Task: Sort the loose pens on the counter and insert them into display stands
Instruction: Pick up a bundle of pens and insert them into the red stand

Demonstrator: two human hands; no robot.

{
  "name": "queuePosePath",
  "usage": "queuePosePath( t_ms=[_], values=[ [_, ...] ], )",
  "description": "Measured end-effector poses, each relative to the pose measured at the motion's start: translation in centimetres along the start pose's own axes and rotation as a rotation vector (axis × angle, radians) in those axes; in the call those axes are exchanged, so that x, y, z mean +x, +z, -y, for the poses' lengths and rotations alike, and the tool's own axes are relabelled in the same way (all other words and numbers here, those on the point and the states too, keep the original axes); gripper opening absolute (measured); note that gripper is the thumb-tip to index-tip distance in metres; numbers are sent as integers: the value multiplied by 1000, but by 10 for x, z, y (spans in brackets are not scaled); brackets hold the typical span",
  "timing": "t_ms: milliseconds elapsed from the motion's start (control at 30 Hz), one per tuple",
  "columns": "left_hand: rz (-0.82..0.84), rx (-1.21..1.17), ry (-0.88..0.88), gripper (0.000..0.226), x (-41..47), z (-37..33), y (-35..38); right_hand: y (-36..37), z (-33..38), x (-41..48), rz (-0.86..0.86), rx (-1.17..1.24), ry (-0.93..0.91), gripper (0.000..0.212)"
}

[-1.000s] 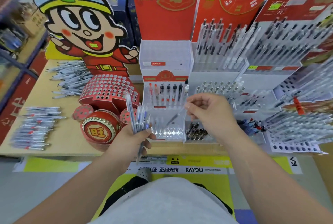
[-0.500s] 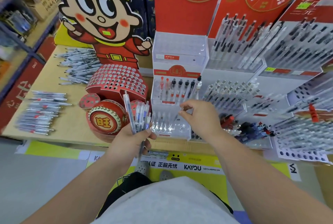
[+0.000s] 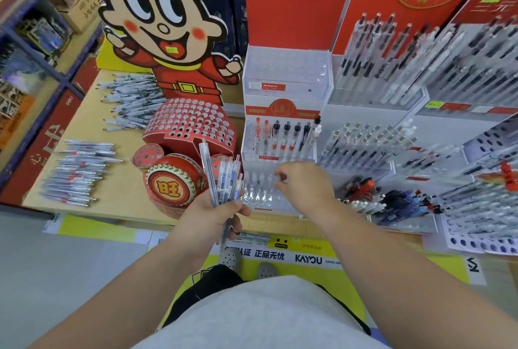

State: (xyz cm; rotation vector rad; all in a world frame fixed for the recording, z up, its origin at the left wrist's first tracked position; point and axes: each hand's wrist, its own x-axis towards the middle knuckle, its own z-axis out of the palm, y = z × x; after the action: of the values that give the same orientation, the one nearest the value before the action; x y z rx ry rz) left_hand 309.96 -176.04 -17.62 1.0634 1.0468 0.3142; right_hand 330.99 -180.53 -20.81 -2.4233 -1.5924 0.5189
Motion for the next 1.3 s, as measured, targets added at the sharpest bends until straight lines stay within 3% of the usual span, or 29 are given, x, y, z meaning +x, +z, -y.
queuePosePath(
  t_ms=[200, 367, 467, 533, 600, 833, 1033, 1300],
  values=[
    [14, 12, -4, 20, -6, -2, 1, 1, -2, 4, 41, -39, -13, 19],
    [28, 25, 10, 20, -12, -8, 6, -16, -1, -5, 73, 61, -22, 44],
    [66, 36, 28, 17, -17, -15, 11, -35, 8, -21, -30, 382, 5, 31],
    [100, 43, 41, 13, -20, -20, 16, -51, 19, -34, 29, 783, 49, 18],
    [142, 41, 47, 11, -22, -24, 24, -62, 26, -45, 124, 959, 33, 7],
    [220, 60, 46, 14, -23, -33, 40, -70, 15, -62, 103, 1010, 19, 9],
    [153, 119, 63, 13, -21, -35, 37, -75, 3, -66, 91, 1133, 86, 18],
    [83, 257, 105, 11, -20, -34, 44, -70, 10, -62, 22, 1147, 196, 11]
  ],
)
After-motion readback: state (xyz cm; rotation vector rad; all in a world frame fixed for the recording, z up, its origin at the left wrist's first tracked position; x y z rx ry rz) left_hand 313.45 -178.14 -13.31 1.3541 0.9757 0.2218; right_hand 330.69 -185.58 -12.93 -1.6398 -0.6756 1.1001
